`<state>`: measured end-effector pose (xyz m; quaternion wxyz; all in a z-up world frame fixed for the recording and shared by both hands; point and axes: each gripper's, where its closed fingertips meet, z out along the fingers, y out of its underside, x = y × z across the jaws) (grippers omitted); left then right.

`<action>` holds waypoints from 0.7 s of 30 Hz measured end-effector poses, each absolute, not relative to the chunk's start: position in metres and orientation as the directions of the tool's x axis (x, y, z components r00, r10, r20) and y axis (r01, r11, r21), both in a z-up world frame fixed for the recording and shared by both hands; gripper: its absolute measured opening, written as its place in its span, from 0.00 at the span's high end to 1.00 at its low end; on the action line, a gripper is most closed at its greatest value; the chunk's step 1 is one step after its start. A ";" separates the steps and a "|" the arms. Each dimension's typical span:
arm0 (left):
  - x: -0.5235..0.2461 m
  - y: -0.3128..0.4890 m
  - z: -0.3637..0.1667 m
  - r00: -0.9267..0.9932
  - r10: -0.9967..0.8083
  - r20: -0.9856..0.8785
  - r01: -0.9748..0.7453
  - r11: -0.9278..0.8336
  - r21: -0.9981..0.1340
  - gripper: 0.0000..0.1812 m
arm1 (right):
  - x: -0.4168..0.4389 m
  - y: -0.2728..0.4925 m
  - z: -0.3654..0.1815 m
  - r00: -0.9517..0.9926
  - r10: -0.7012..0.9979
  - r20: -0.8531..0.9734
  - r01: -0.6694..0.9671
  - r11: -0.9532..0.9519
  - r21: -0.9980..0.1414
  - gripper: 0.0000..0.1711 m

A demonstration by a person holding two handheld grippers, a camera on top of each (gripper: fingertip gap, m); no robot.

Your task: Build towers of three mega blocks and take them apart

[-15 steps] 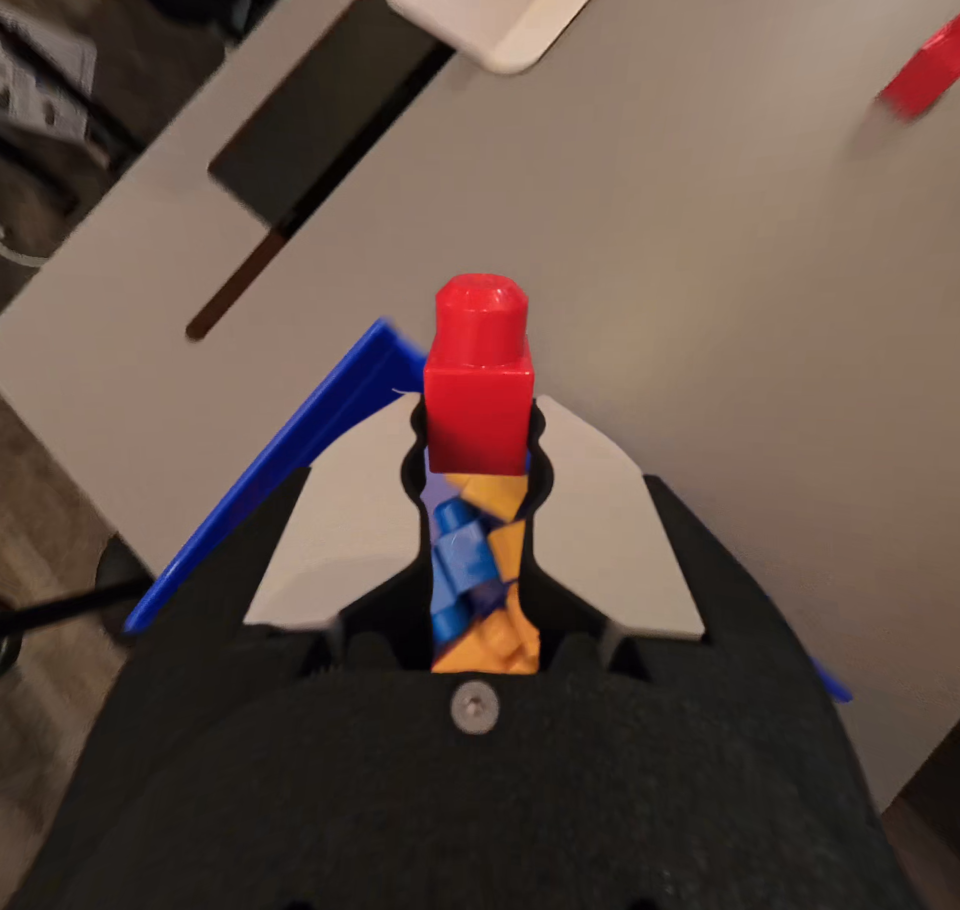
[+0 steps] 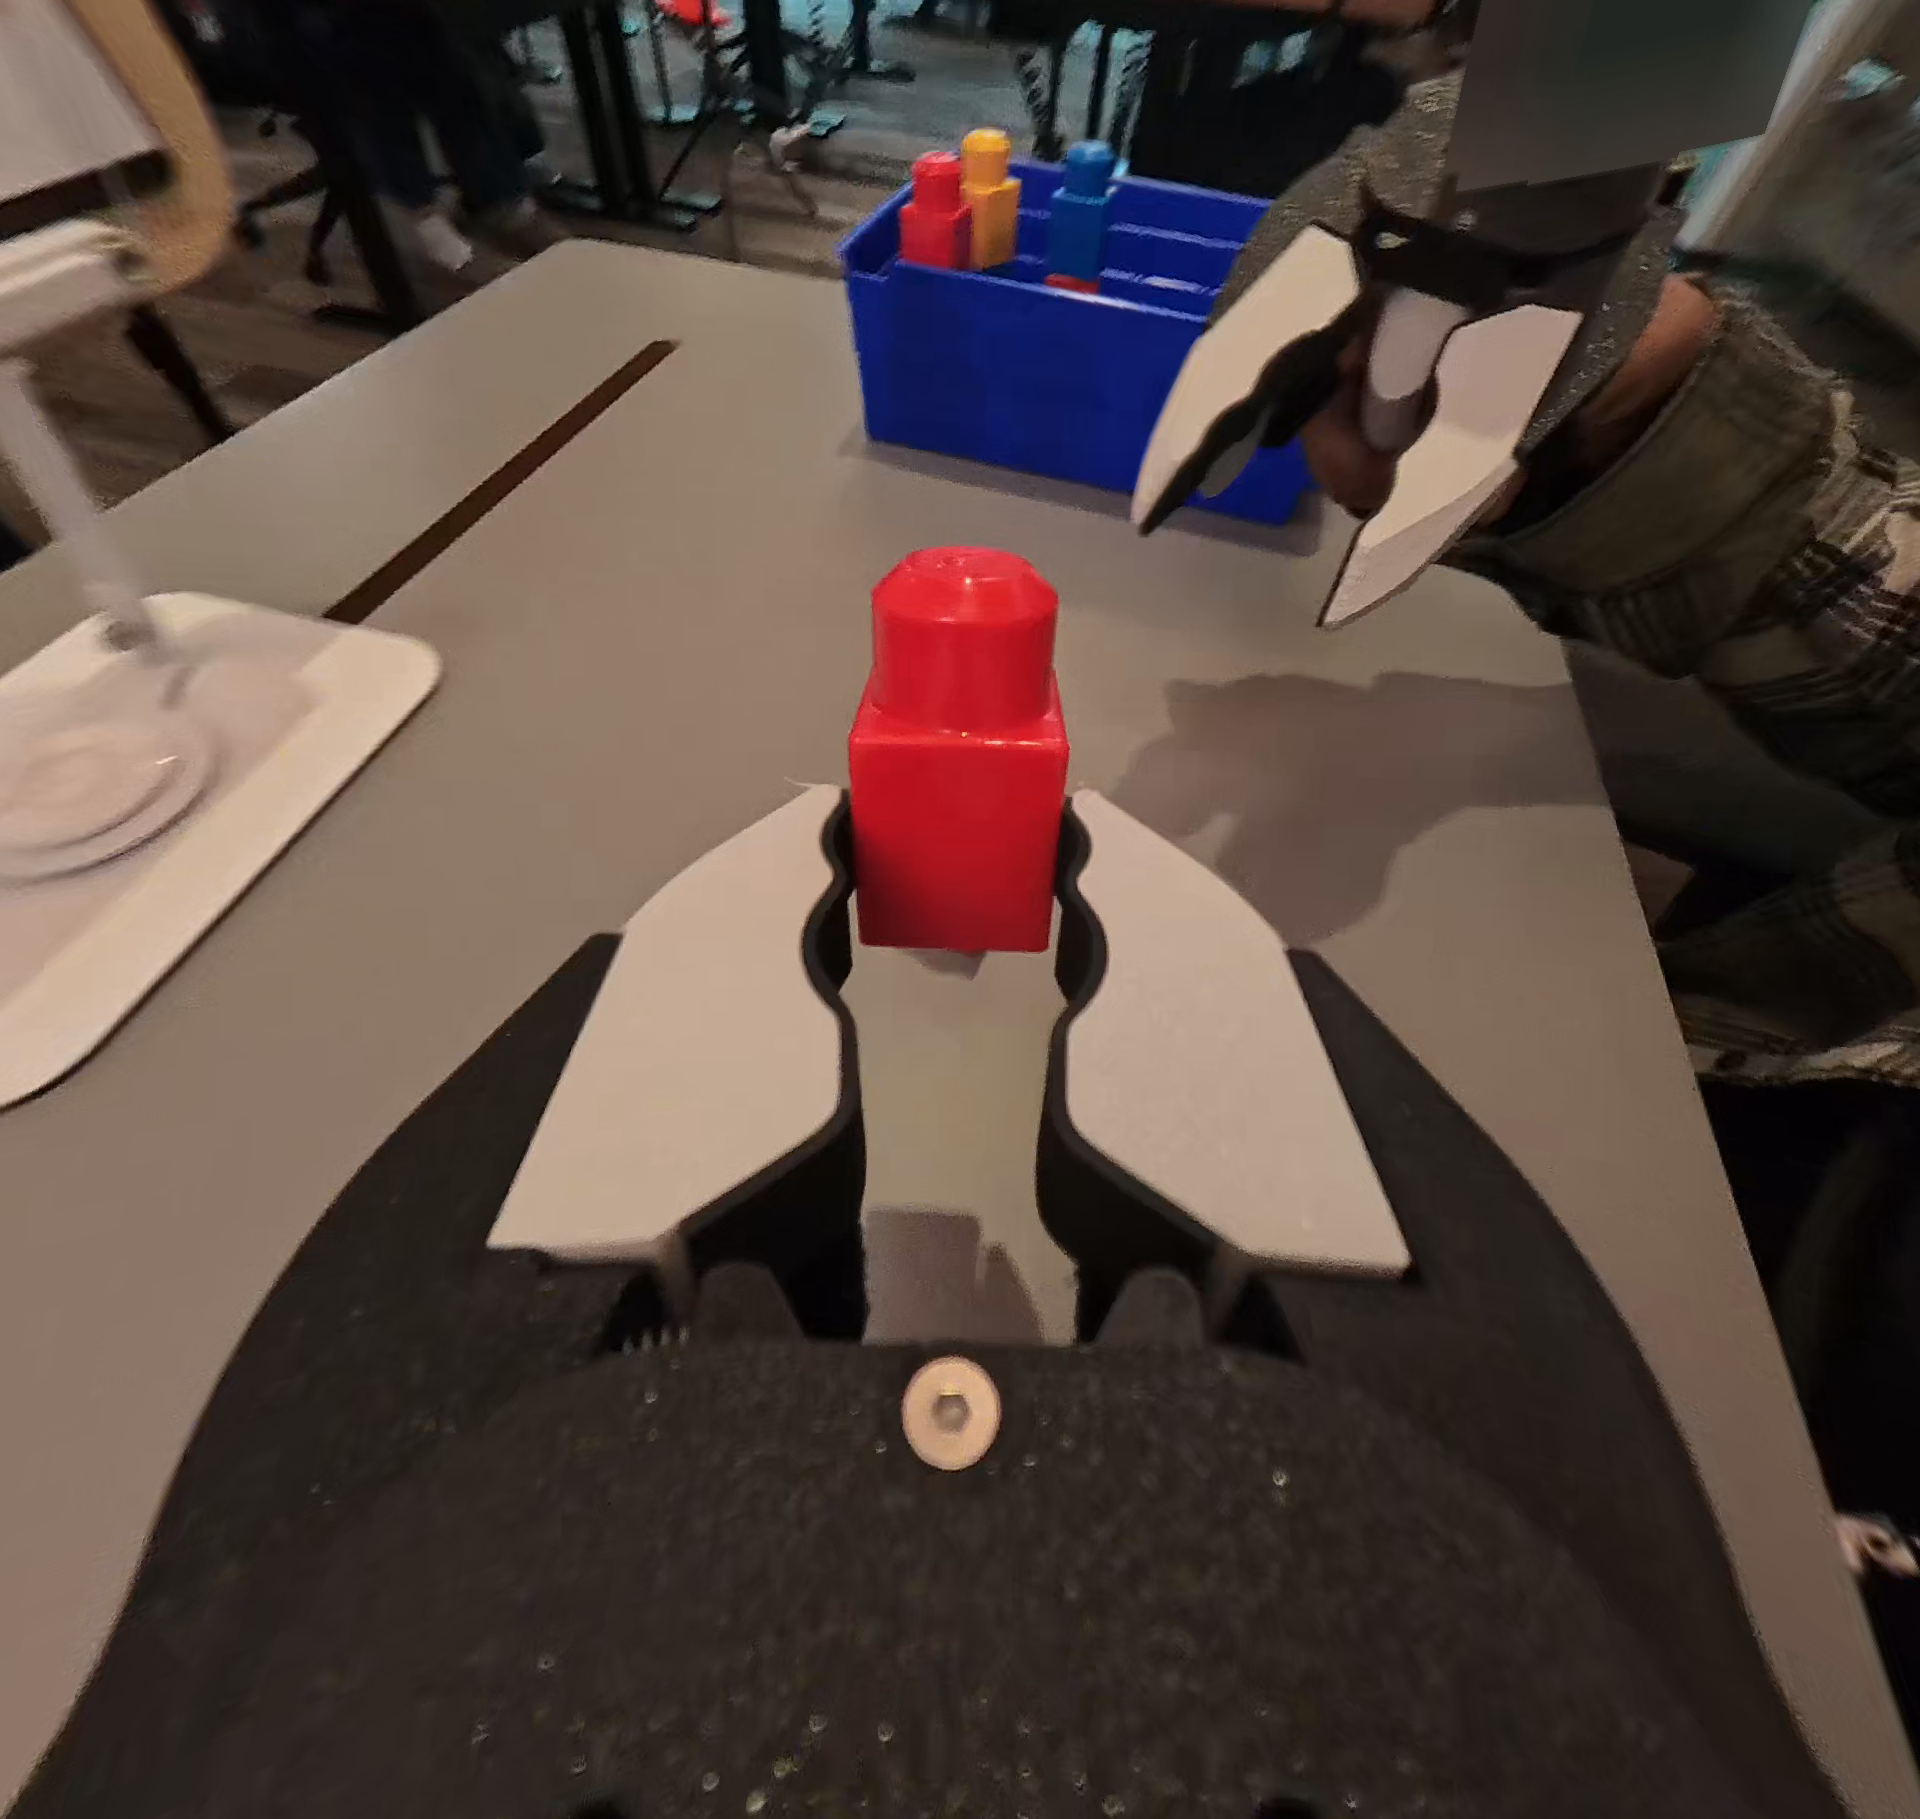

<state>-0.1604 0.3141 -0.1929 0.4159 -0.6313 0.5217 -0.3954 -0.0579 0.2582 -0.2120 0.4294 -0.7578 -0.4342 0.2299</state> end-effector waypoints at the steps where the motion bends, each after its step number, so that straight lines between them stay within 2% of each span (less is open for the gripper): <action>1: -0.150 0.310 -0.199 0.124 -0.989 0.079 -0.318 -0.115 -0.941 0.81 | -0.060 0.260 -0.210 0.507 0.862 0.018 0.461 -0.253 -0.851 0.67; 7: -0.117 0.292 -0.220 0.028 -0.995 0.099 -0.324 -0.102 -0.941 0.80 | -0.085 0.276 -0.188 0.393 0.920 -0.007 0.442 -0.196 -0.875 0.68; 13: -0.112 0.284 -0.219 -0.022 -0.993 0.116 -0.305 -0.103 -0.947 0.81 | -0.120 0.288 -0.180 0.225 0.973 -0.060 0.427 -0.153 -0.891 0.70; 14: -0.112 0.284 -0.218 -0.027 -0.992 0.121 -0.296 -0.107 -0.949 0.81 | -0.124 0.290 -0.184 0.218 0.974 -0.066 0.443 -0.159 -0.882 0.71; 16: -0.111 0.283 -0.215 -0.037 -0.990 0.133 -0.275 -0.118 -0.954 0.81 | -0.131 0.288 -0.190 0.162 0.982 -0.095 0.482 -0.162 -0.861 0.82; 19: -0.115 0.284 -0.212 -0.040 -0.990 0.137 -0.254 -0.123 -0.959 0.81 | -0.135 0.289 -0.186 0.129 0.989 -0.074 0.509 -0.130 -0.851 0.82; 21: -0.123 0.290 -0.216 -0.004 -0.991 0.134 -0.301 -0.127 -0.945 0.80 | -0.132 0.295 -0.183 0.143 0.989 -0.046 0.540 -0.117 -0.834 0.82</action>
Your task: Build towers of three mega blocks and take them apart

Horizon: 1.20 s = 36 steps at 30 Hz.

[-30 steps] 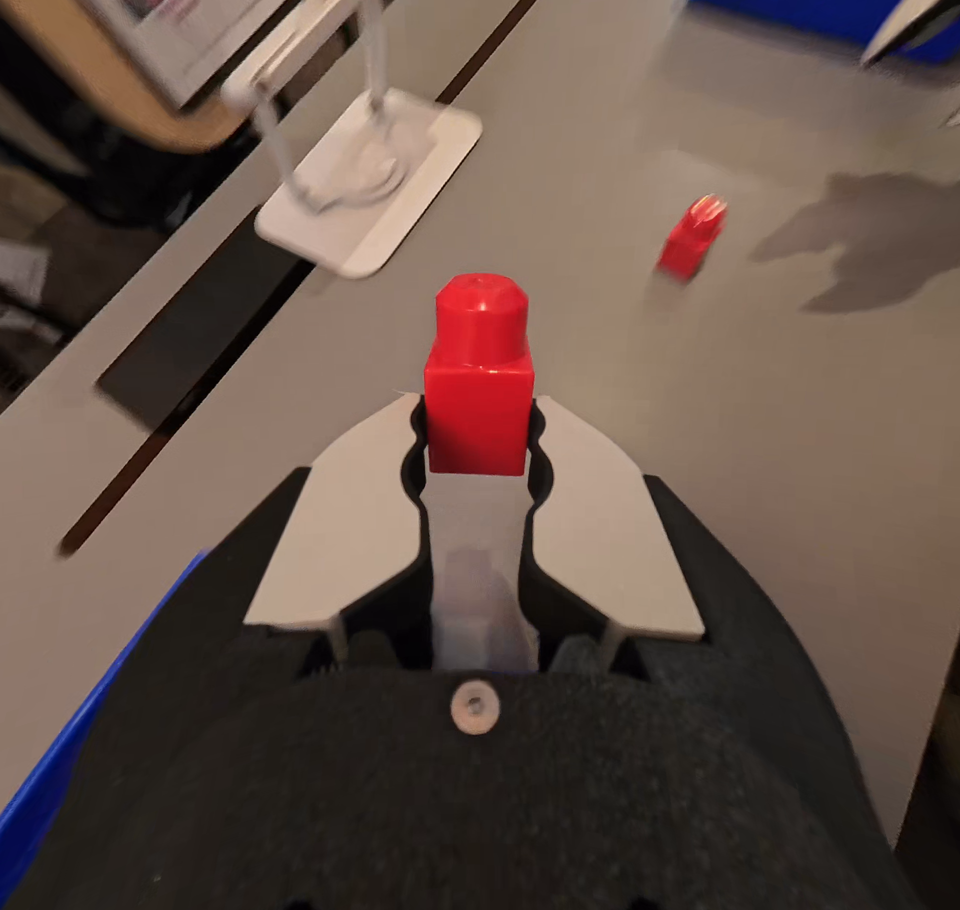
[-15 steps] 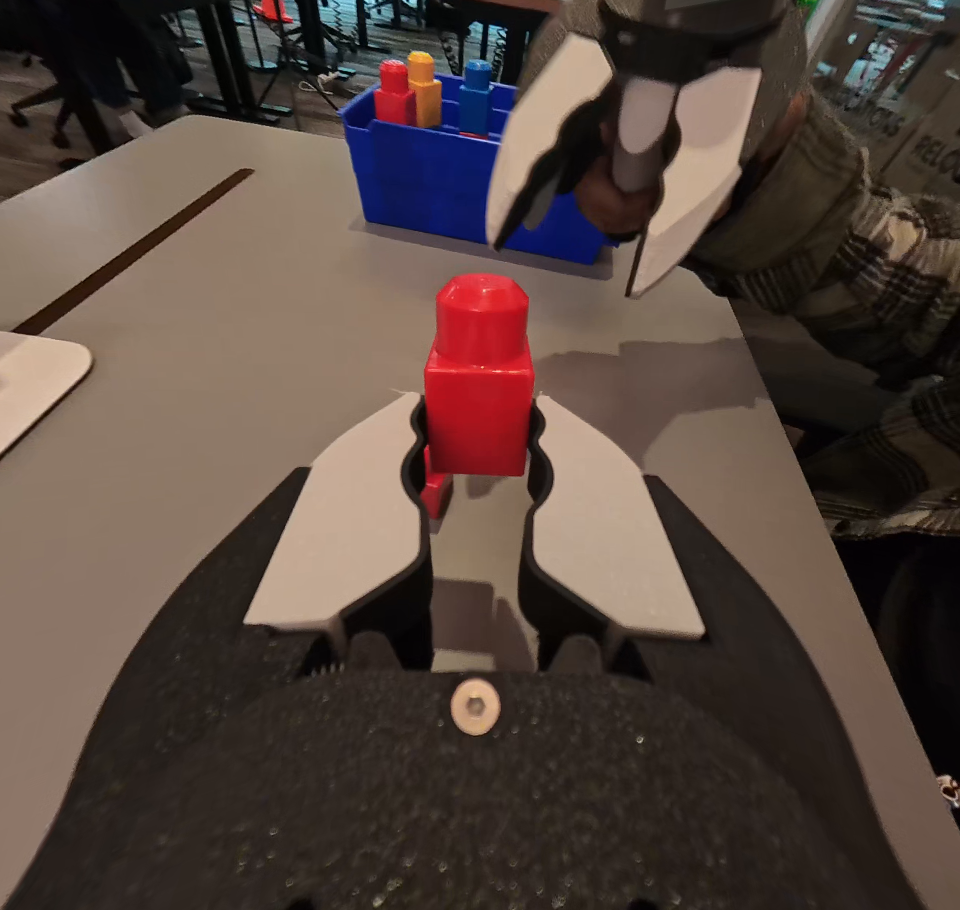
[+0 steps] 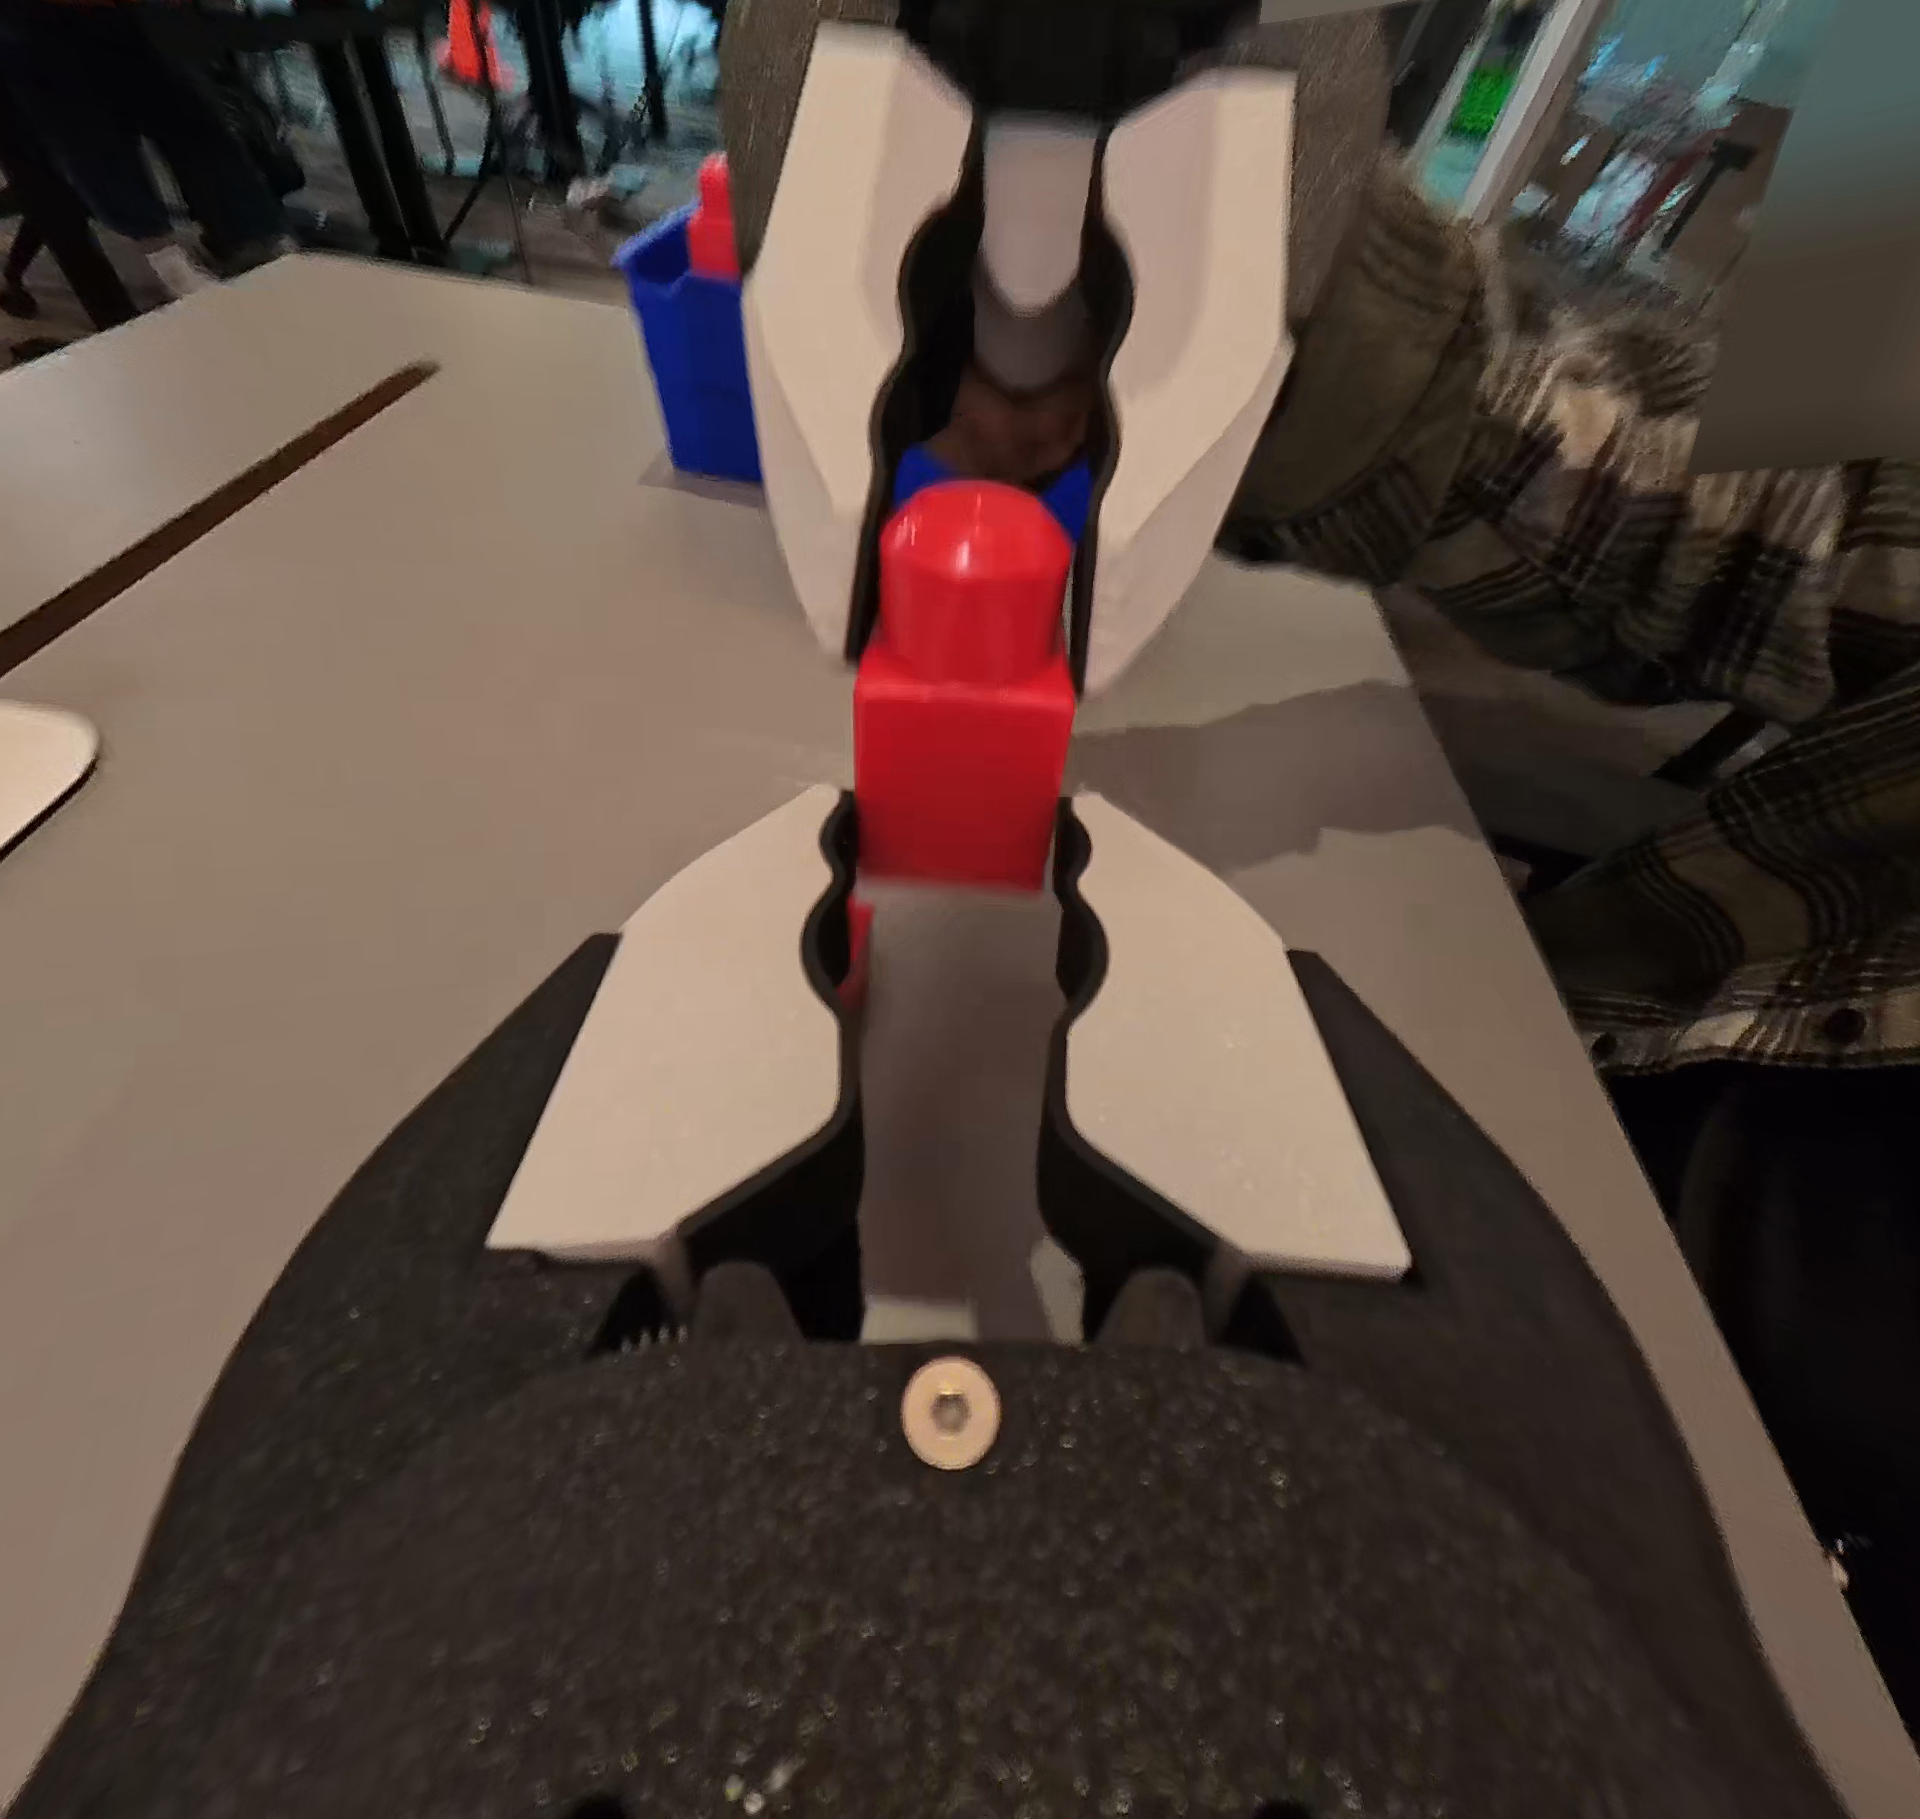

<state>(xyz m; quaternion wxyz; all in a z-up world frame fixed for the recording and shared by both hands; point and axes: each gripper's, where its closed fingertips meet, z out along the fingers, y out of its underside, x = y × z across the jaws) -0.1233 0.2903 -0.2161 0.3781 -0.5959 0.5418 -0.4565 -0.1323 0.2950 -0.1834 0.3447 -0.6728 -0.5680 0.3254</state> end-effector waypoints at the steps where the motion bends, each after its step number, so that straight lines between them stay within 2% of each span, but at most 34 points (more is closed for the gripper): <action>1: -0.132 0.297 -0.222 0.037 -0.992 0.118 -0.337 -0.123 -0.933 0.77 | -0.127 0.301 -0.184 0.166 0.985 -0.034 0.564 -0.124 -0.817 0.82; 2: -0.142 0.305 -0.226 0.080 -0.992 0.097 -0.356 -0.119 -0.927 0.74 | -0.121 0.305 -0.187 0.188 0.982 -0.032 0.589 -0.139 -0.796 0.82; 4: -0.163 0.319 -0.230 0.141 -0.985 0.097 -0.358 -0.142 -0.923 0.74 | -0.108 0.317 -0.202 0.249 0.968 -0.025 0.646 -0.185 -0.741 0.82; 7: -0.184 0.332 -0.222 0.182 -0.969 0.166 -0.277 -0.213 -0.937 0.76 | -0.101 0.322 -0.224 0.274 0.961 -0.027 0.689 -0.216 -0.692 0.82; 11: -0.194 0.339 -0.209 0.199 -0.962 0.185 -0.200 -0.225 -0.954 0.80 | -0.107 0.324 -0.235 0.273 0.962 -0.020 0.656 -0.201 -0.728 0.82; 18: -0.193 0.339 -0.214 0.205 -0.959 0.194 -0.216 -0.238 -0.947 0.81 | -0.106 0.322 -0.261 0.248 0.968 -0.046 0.647 -0.201 -0.736 0.82; 27: -0.192 0.343 -0.224 0.219 -0.951 0.218 -0.234 -0.269 -0.934 0.82 | -0.107 0.320 -0.266 0.205 0.978 -0.031 0.586 -0.148 -0.796 0.82; 31: -0.191 0.343 -0.223 0.220 -0.952 0.214 -0.235 -0.265 -0.935 0.82 | -0.104 0.319 -0.267 0.223 0.974 -0.047 0.500 -0.156 -0.852 0.82; 36: -0.190 0.342 -0.221 0.214 -0.952 0.219 -0.219 -0.265 -0.939 0.83 | -0.104 0.319 -0.267 0.221 0.974 -0.046 0.496 -0.153 -0.855 0.82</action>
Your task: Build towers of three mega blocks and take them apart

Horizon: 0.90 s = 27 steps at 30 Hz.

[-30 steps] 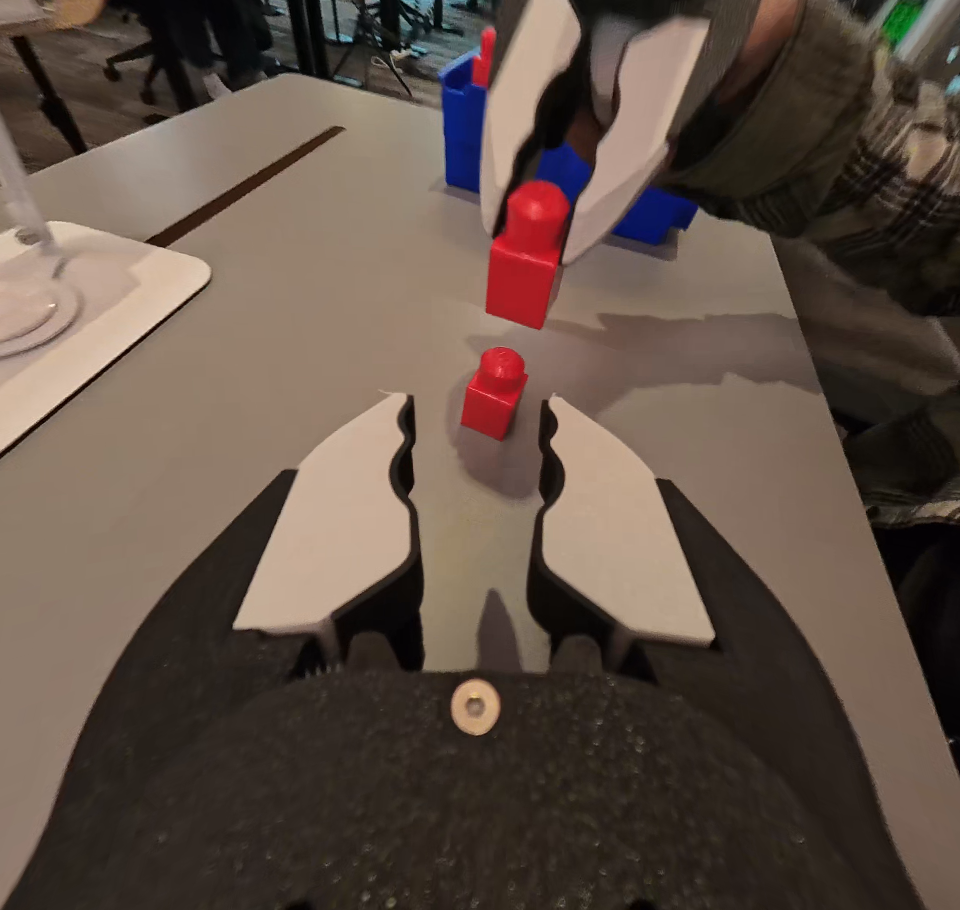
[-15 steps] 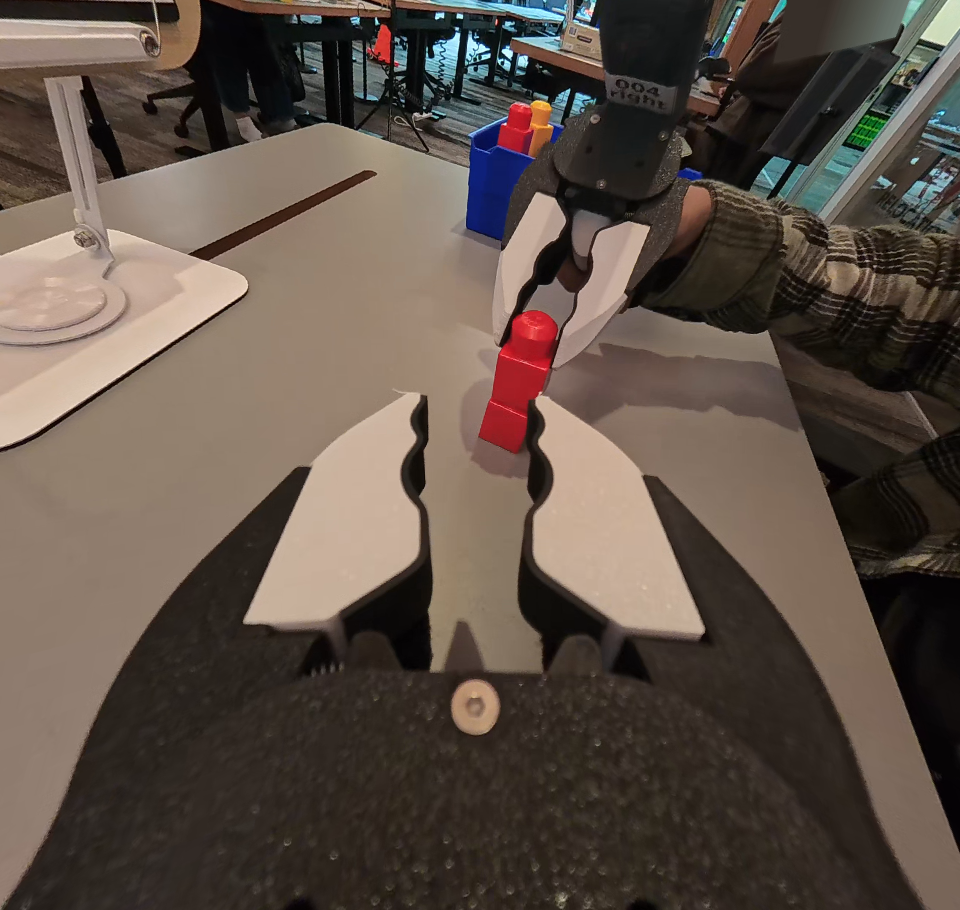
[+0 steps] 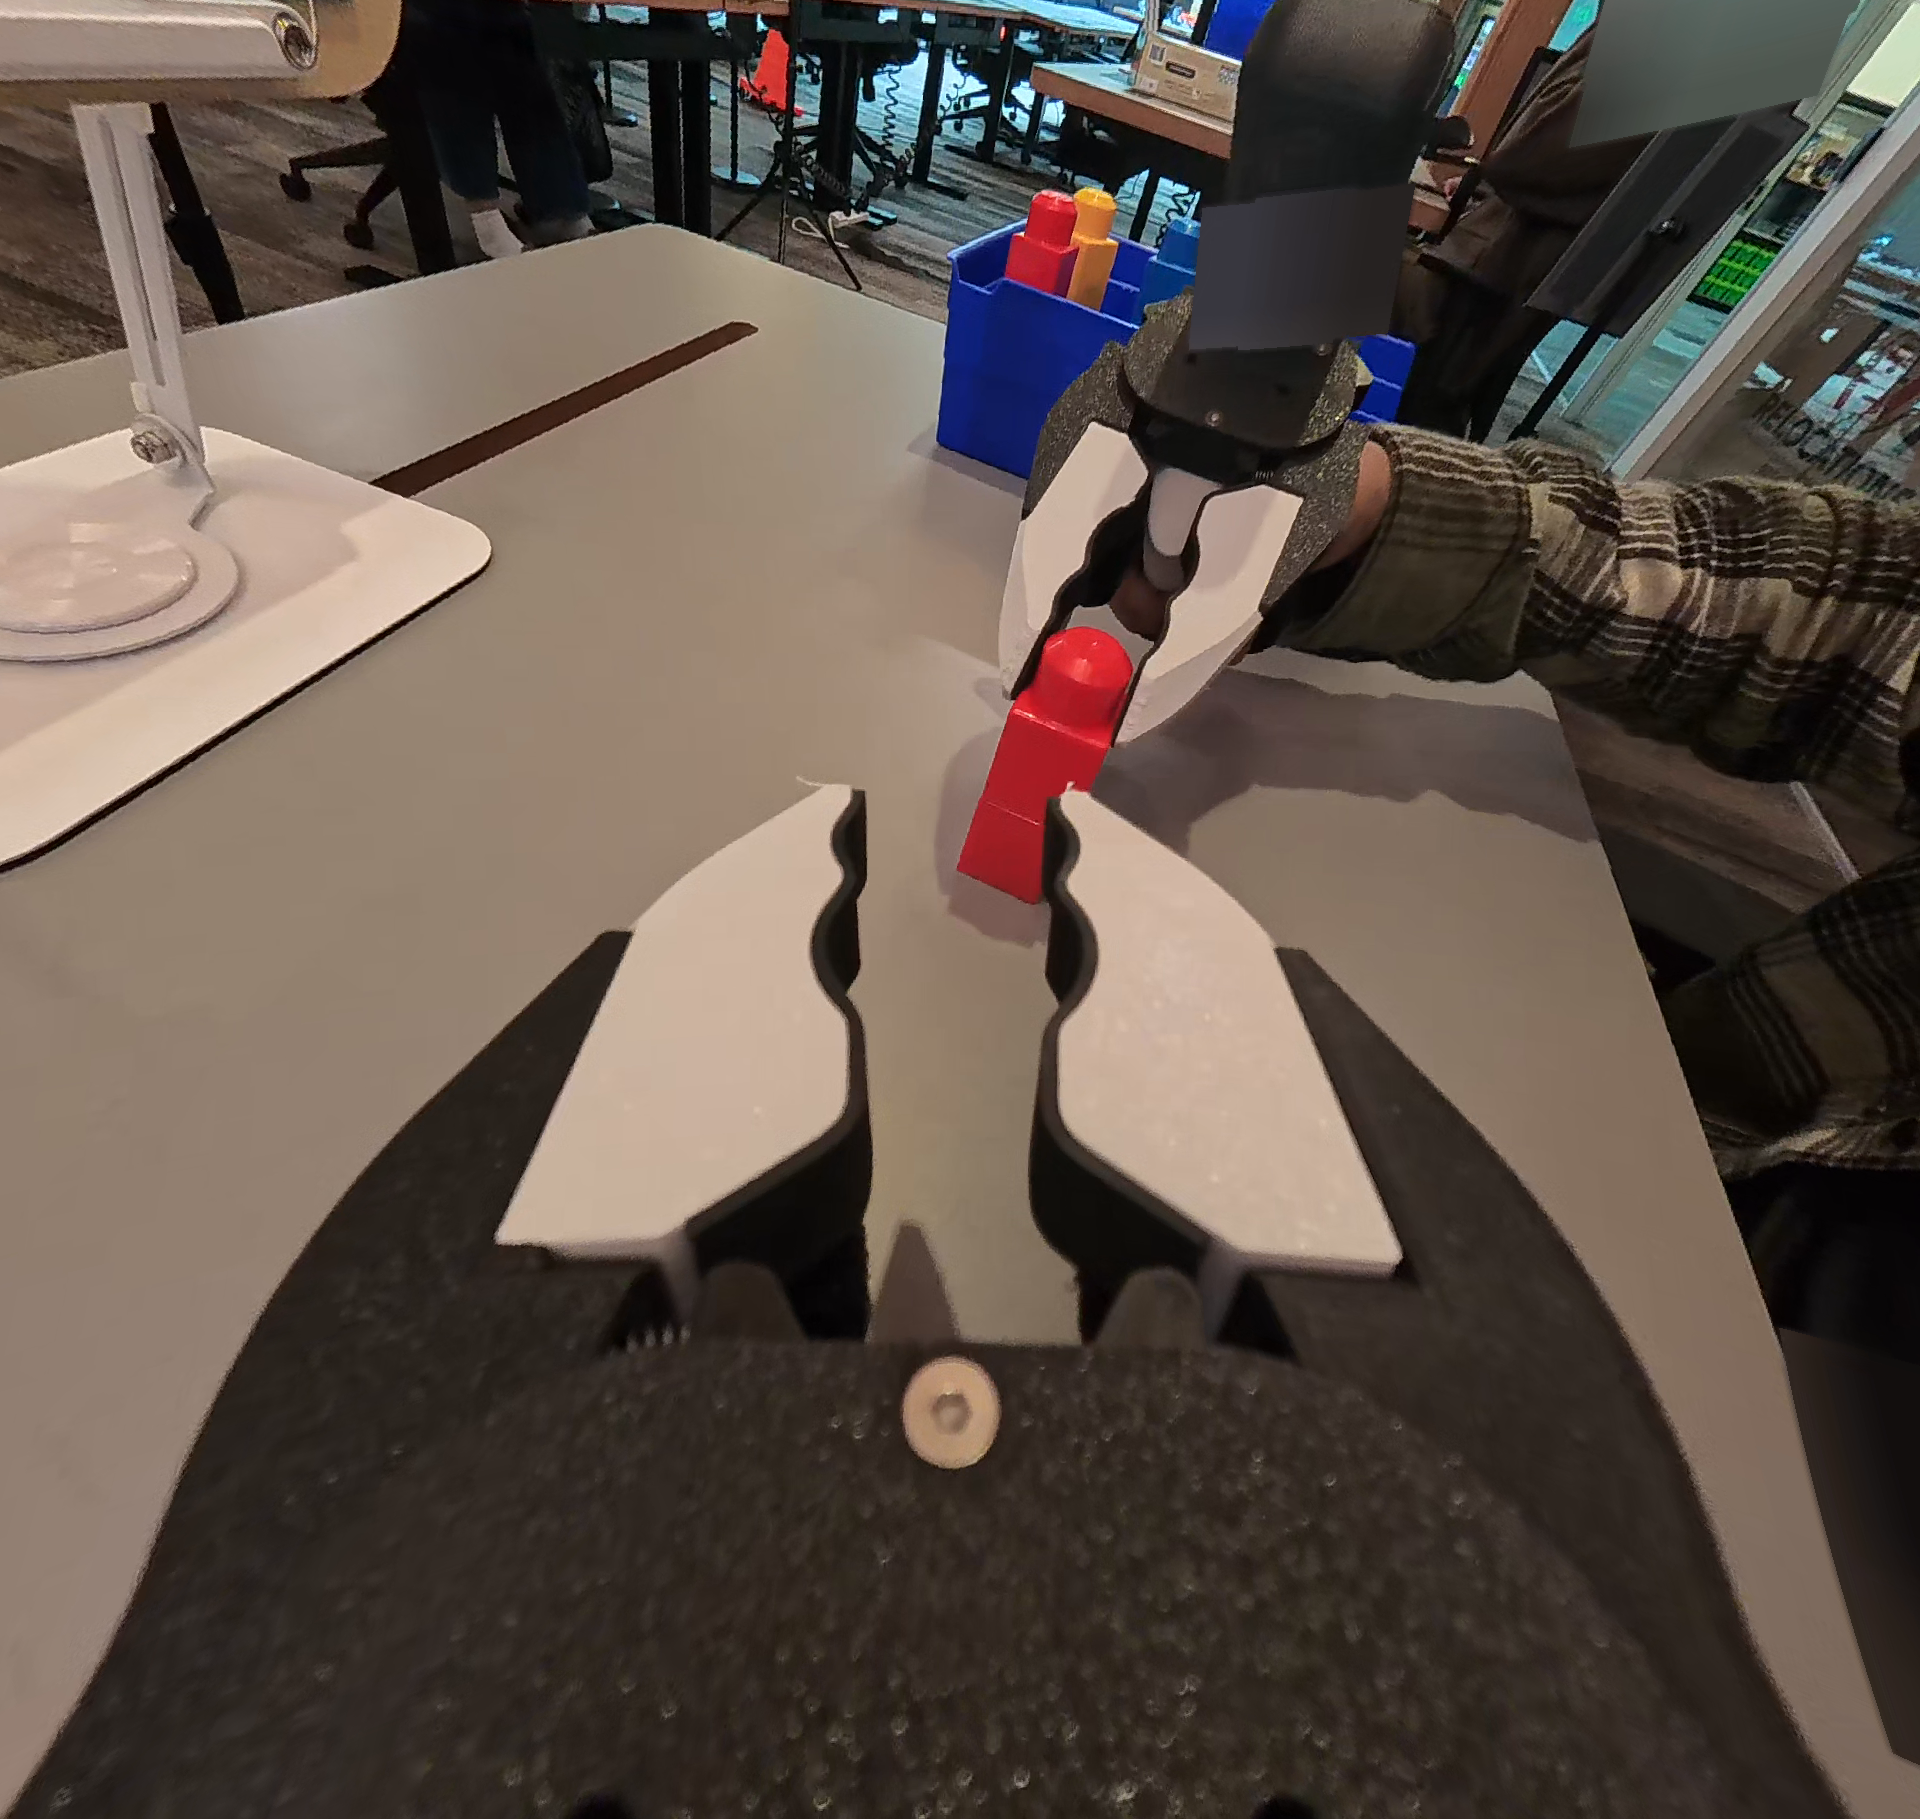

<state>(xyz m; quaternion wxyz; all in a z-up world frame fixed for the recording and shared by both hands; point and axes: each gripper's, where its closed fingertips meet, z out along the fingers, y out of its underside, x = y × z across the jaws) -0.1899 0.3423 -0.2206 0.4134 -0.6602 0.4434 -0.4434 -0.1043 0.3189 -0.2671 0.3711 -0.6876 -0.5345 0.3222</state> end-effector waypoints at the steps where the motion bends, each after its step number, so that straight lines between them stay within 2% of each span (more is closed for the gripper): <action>1: -0.190 0.343 -0.222 0.215 -0.952 0.219 -0.223 -0.266 -0.938 0.83 | -0.104 0.319 -0.267 0.219 0.975 -0.046 0.502 -0.153 -0.851 0.82; 7: -0.190 0.346 -0.219 0.226 -0.951 0.211 -0.198 -0.257 -0.946 0.81 | -0.106 0.320 -0.264 0.200 0.979 0.047 0.561 -0.075 -0.825 0.81; 10: -0.195 0.349 -0.211 0.264 -0.945 0.193 -0.188 -0.247 -0.951 0.77 | -0.108 0.323 -0.253 0.225 0.972 0.060 0.520 -0.068 -0.851 0.59; 14: -0.216 0.341 -0.173 0.343 -0.929 0.141 -0.156 -0.205 -0.966 0.73 | -0.096 0.325 -0.222 0.340 0.932 0.128 0.480 -0.055 -0.875 0.53; 20: -0.326 0.333 -0.114 0.618 -0.786 -0.028 -0.255 -0.167 -0.952 0.73 | -0.081 0.294 -0.198 0.485 0.867 0.114 0.413 -0.113 -0.904 0.58; 23: -0.413 0.342 -0.113 0.747 -0.659 -0.085 -0.350 -0.281 -0.893 0.73 | -0.086 0.274 -0.198 0.490 0.871 0.049 0.351 -0.145 -0.925 0.61; 27: -0.506 0.346 -0.142 0.839 -0.536 -0.095 -0.406 -0.502 -0.764 0.74 | -0.093 0.255 -0.209 0.476 0.879 0.036 0.351 -0.152 -0.924 0.63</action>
